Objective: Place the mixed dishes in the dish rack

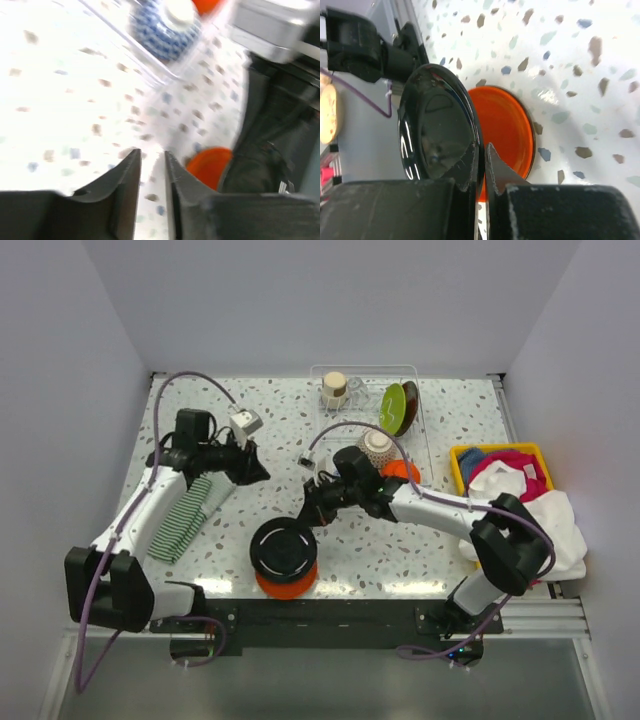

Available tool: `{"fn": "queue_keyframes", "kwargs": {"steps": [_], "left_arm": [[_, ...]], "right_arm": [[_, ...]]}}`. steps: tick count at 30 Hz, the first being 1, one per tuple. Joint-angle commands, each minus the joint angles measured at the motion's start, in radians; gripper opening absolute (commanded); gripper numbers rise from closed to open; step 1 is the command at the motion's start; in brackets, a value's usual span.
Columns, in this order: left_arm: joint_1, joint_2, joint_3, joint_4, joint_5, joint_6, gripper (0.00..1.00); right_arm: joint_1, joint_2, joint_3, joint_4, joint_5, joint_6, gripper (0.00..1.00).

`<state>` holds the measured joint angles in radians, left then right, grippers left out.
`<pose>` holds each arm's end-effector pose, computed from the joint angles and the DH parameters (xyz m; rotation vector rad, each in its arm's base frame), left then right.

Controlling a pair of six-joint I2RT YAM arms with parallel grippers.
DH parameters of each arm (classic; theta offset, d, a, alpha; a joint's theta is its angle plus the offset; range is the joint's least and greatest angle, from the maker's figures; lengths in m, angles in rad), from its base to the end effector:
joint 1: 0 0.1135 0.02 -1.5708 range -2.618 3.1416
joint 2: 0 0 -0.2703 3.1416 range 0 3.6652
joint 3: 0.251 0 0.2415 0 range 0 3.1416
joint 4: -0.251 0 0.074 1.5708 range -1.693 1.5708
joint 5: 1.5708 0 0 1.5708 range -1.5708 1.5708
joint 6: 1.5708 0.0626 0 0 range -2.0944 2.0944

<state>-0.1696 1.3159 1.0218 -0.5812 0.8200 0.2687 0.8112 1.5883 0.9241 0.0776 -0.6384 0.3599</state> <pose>0.2563 -0.0903 0.2751 0.8368 2.1232 -0.9381 0.2136 0.2790 0.2180 -0.9170 2.1628 1.3225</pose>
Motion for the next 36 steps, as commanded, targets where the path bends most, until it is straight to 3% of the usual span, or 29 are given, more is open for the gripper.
{"fn": "queue_keyframes", "kwargs": {"steps": [1, 5, 9, 10, 12, 13, 17, 20, 24, 36], "left_arm": [[0.059, -0.156, 0.032, 0.315, -0.215, -0.246, 0.37], [0.059, -0.187, -0.015, 0.434, -0.408, -0.261, 0.38], [0.059, -0.195, -0.072, 0.480, -0.466, -0.341, 0.37], [0.059, -0.205, -0.086, 0.494, -0.461, -0.358, 0.37], [0.059, -0.218, -0.123, 0.526, -0.443, -0.368, 0.37], [0.061, -0.227, -0.133, 0.541, -0.437, -0.381, 0.36], [0.061, -0.242, -0.166, 0.558, -0.410, -0.391, 0.36], [0.067, -0.242, -0.170, 0.564, -0.398, -0.402, 0.36], [0.070, -0.239, -0.167, 0.558, -0.390, -0.404, 0.36], [0.090, -0.234, -0.203, 0.560, -0.374, -0.418, 0.37]], "right_arm": [[-0.017, -0.071, 0.233, -0.329, 0.207, -0.122, 0.00], [-0.040, -0.083, 0.436, -0.513, 0.394, -0.185, 0.00], [-0.060, -0.106, 0.590, -0.541, 0.705, -0.193, 0.00], [-0.063, -0.113, 0.623, -0.535, 0.884, -0.197, 0.00], [-0.061, -0.107, 0.659, -0.527, 1.064, -0.211, 0.00], [-0.061, -0.096, 0.695, -0.526, 1.258, -0.213, 0.00], [-0.073, -0.022, 0.748, -0.457, 1.633, -0.283, 0.00], [-0.127, 0.021, 0.751, -0.398, 1.690, -0.338, 0.00], [-0.202, 0.126, 0.860, -0.478, 1.735, -0.322, 0.00], [-0.294, 0.358, 1.027, -0.457, 1.775, -0.427, 0.00]]}}
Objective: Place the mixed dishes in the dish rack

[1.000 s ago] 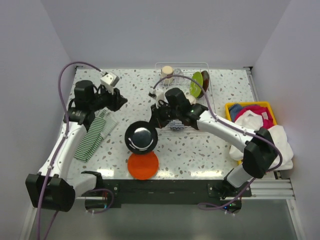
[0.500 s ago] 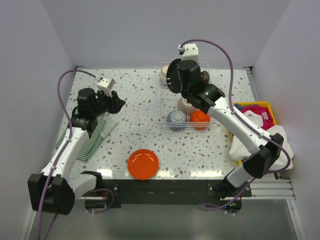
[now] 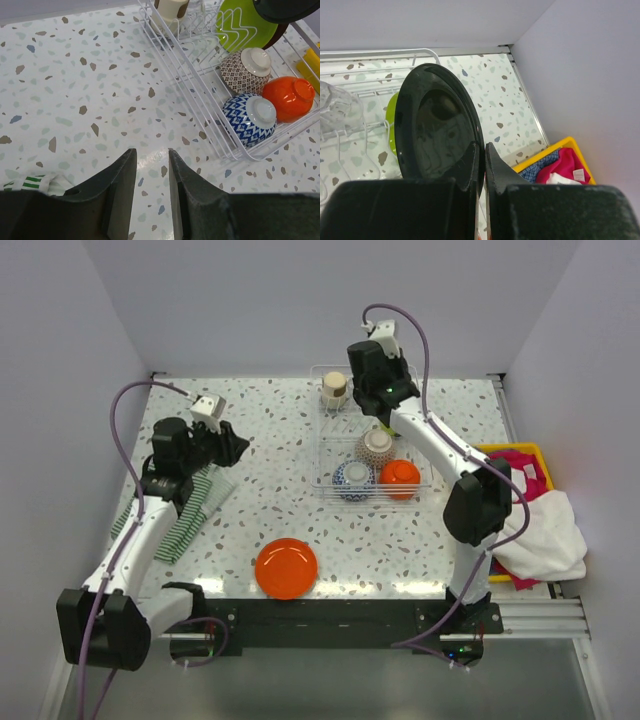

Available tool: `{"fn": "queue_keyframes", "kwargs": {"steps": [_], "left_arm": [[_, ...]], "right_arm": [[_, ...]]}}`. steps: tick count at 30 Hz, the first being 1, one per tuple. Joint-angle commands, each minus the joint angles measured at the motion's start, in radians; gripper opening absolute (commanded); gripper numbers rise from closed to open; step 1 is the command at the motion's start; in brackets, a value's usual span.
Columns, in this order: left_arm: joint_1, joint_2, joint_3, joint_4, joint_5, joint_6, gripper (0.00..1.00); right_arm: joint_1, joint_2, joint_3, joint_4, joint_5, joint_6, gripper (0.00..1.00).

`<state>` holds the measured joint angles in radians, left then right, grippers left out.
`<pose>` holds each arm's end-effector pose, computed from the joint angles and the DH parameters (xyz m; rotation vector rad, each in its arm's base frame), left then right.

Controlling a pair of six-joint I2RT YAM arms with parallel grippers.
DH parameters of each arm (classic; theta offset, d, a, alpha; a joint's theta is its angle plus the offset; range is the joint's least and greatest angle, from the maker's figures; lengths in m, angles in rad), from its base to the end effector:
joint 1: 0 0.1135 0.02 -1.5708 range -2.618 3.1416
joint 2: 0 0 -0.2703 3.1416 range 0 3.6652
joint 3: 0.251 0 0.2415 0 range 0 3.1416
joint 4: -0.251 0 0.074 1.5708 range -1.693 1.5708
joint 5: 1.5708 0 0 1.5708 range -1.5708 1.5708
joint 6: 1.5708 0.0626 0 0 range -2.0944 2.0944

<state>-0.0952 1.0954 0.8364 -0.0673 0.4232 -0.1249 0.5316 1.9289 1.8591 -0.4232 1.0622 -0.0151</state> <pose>0.2583 -0.0505 0.3099 0.2621 1.8864 -0.5502 0.4107 0.1781 0.3607 0.1201 1.8616 -0.7308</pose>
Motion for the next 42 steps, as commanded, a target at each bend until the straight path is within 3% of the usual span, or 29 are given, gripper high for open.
{"fn": "queue_keyframes", "kwargs": {"steps": [1, 18, 23, 26, 27, 28, 29, 32, 37, 42], "left_arm": [[0.020, -0.015, -0.020, 0.044, 0.023, -0.025, 0.37], [0.058, 0.001, -0.052, 0.050, 0.049, -0.032, 0.39], [0.058, 0.026, -0.089, 0.047, 0.138, 0.008, 0.46], [0.058, 0.055, -0.109, 0.009, 0.273, 0.082, 0.47], [0.057, 0.067, -0.108, -0.038, 0.304, 0.143, 0.47], [0.057, 0.084, -0.103, -0.063, 0.363, 0.178, 0.48], [0.055, 0.121, -0.100, -0.092, 0.385, 0.212, 0.49], [0.035, 0.197, -0.066, -0.212, 0.419, 0.341, 0.50], [-0.035, 0.221, -0.045, -0.255, 0.379, 0.438, 0.51], [-0.109, 0.219, -0.016, -0.380, 0.376, 0.596, 0.42]], "right_arm": [[-0.016, 0.044, 0.098, 0.049, 0.074, -0.069, 0.00], [-0.035, 0.219, 0.126, 0.118, 0.045, -0.175, 0.00], [-0.045, 0.225, 0.075, 0.176, -0.004, -0.207, 0.00], [-0.045, 0.220, 0.072, 0.155, -0.018, -0.201, 0.01], [-0.047, 0.216, 0.072, 0.137, -0.022, -0.194, 0.07], [-0.047, 0.199, 0.071, 0.098, -0.050, -0.177, 0.22], [-0.045, 0.188, 0.062, 0.083, -0.060, -0.171, 0.30], [-0.047, 0.128, 0.020, 0.049, -0.090, -0.155, 0.47], [-0.041, 0.001, -0.040, -0.057, -0.171, -0.076, 0.53], [0.030, -0.274, -0.275, -0.048, -0.474, -0.068, 0.59]]}}
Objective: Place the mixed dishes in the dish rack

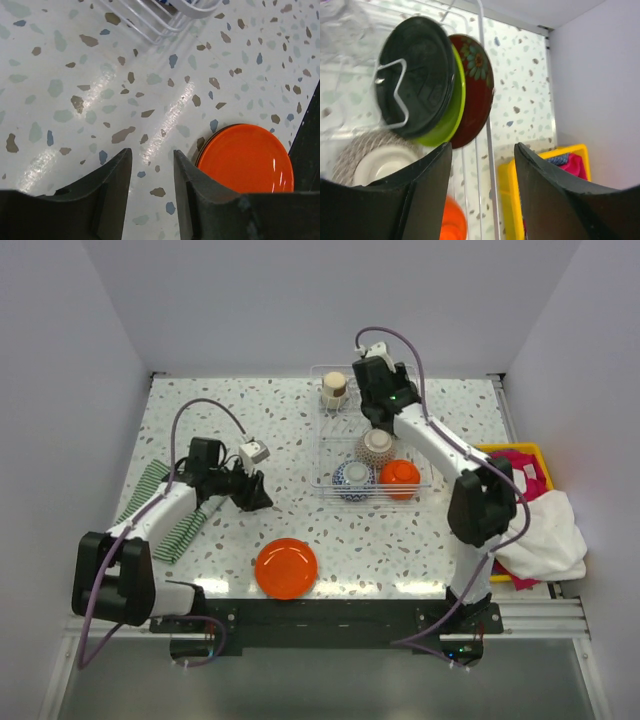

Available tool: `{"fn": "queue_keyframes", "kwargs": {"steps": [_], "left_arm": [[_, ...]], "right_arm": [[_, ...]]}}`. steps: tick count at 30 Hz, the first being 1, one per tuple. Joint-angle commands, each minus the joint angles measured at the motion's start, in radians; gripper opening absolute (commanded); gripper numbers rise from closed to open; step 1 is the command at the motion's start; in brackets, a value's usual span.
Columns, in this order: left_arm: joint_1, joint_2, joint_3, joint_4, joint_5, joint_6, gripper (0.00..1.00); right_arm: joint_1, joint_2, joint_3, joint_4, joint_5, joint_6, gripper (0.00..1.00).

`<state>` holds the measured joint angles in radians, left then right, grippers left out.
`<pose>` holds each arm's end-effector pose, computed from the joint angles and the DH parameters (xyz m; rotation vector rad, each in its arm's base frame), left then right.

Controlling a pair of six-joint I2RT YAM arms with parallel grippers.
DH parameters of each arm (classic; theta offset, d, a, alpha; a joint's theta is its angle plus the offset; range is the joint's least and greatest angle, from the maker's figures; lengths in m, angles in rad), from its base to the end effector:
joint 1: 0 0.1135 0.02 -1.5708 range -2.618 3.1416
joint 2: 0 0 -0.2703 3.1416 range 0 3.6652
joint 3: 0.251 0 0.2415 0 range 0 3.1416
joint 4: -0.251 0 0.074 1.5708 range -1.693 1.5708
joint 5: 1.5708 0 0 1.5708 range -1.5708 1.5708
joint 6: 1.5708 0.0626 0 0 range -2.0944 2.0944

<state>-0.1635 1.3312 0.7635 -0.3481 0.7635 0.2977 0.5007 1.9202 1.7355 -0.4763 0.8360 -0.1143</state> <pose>0.2475 -0.0847 0.2063 0.8339 2.1748 -0.8718 0.4127 0.1729 0.3123 -0.1929 2.0551 -0.6899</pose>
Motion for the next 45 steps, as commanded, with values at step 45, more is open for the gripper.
{"fn": "queue_keyframes", "kwargs": {"steps": [45], "left_arm": [[0.025, -0.395, -0.173, -0.284, -0.217, 0.469, 0.35]], "right_arm": [[0.570, -0.328, -0.838, 0.248, -0.718, 0.785, 0.27]]}}
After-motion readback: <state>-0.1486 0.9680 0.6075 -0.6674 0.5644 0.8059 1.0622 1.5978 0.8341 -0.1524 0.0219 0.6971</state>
